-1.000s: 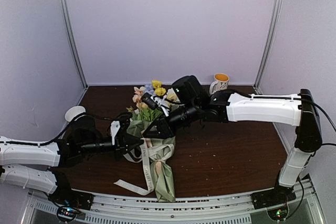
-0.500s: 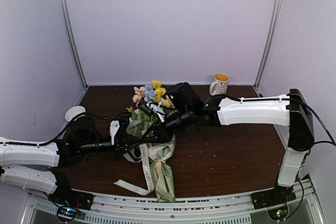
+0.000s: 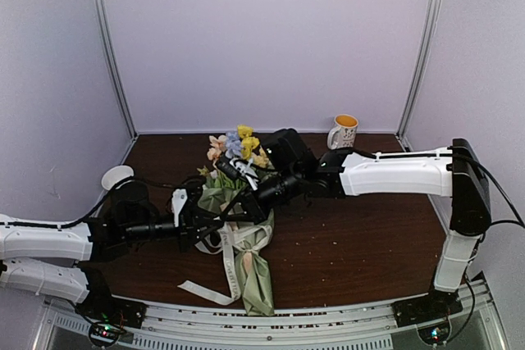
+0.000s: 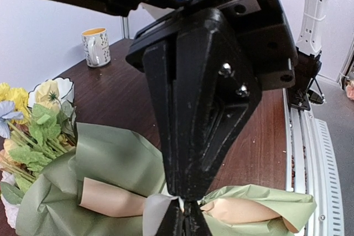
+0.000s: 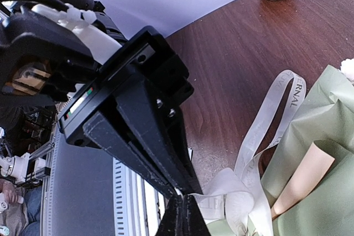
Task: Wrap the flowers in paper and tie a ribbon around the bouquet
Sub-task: Cross the half-tied ribbon over the folded bouquet.
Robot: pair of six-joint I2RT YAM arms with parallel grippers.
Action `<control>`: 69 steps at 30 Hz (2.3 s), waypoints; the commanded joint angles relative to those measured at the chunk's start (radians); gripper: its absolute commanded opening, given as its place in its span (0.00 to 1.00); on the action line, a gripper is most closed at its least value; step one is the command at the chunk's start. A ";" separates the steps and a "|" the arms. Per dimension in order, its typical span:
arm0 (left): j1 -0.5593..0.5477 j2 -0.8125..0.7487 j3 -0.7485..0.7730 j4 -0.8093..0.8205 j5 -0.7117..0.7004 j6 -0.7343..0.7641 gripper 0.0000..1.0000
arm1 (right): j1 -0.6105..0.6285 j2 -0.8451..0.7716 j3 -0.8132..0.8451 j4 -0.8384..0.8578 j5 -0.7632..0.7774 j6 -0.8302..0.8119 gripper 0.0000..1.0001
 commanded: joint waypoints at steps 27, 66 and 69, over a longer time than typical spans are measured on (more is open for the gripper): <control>0.360 0.263 0.183 -0.560 -0.408 -0.435 0.78 | -0.011 -0.034 -0.049 -0.002 0.071 -0.009 0.00; -0.410 0.031 0.433 -0.652 -0.202 -0.033 0.00 | -0.080 0.005 0.033 -0.022 0.201 0.071 0.00; -0.415 0.160 0.525 -0.585 -0.149 0.048 0.00 | -0.081 0.014 0.048 -0.044 0.207 0.060 0.00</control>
